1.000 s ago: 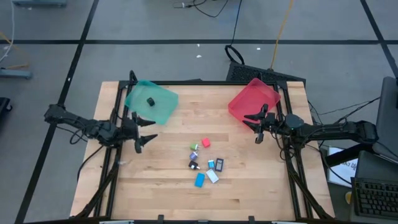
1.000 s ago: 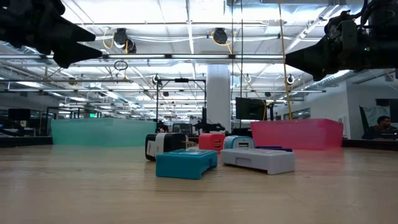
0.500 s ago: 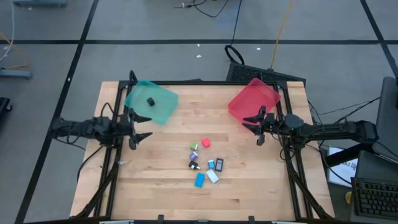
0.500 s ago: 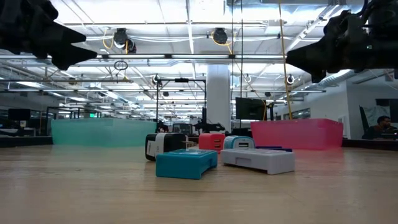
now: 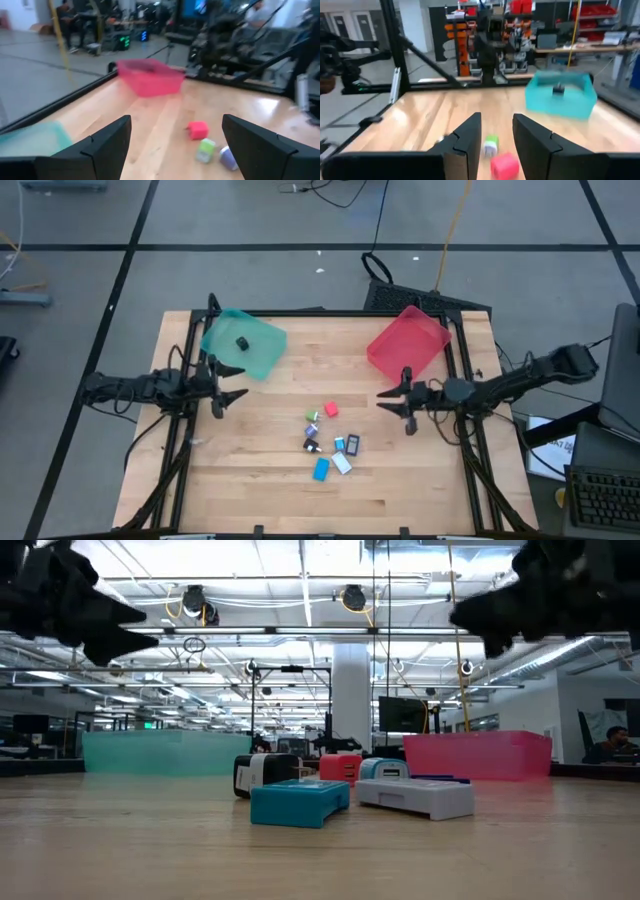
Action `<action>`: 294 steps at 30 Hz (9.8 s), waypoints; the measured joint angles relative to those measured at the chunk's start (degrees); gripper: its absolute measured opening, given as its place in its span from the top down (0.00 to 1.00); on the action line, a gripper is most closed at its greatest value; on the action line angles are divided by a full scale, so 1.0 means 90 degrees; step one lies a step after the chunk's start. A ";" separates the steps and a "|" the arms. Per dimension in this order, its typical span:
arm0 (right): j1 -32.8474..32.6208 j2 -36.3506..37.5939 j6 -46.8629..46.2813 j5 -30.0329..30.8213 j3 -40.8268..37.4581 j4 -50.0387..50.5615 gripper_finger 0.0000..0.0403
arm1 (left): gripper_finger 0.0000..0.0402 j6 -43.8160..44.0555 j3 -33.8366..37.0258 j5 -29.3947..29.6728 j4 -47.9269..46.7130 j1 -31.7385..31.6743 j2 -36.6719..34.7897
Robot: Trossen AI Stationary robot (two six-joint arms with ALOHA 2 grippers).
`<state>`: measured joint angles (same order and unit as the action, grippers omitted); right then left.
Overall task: Pick & Place Office items
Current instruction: Put the pink charger adapter into the blue bin, then put the blue charger adapter into the blue bin
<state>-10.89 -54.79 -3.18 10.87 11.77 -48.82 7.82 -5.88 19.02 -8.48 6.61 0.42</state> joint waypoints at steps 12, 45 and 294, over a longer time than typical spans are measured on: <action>-0.0259 -0.3606 0.0265 0.1126 0.2497 0.0398 0.75 | 0.19 0.0026 0.0035 0.0540 -0.0116 0.0000 0.0005; 0.0340 -0.5430 -0.2281 0.0762 0.4328 0.3583 0.27 | 0.21 0.0181 0.0035 0.0562 -0.0026 0.0000 0.0005; 0.0403 0.2402 -0.0380 0.0411 -0.0520 0.1713 0.81 | 0.58 0.1028 -0.1231 -0.0249 0.0653 -0.0233 0.3807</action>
<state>-7.26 -33.17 -6.60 14.57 7.09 -33.40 17.08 -16.95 16.78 -2.60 4.52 34.69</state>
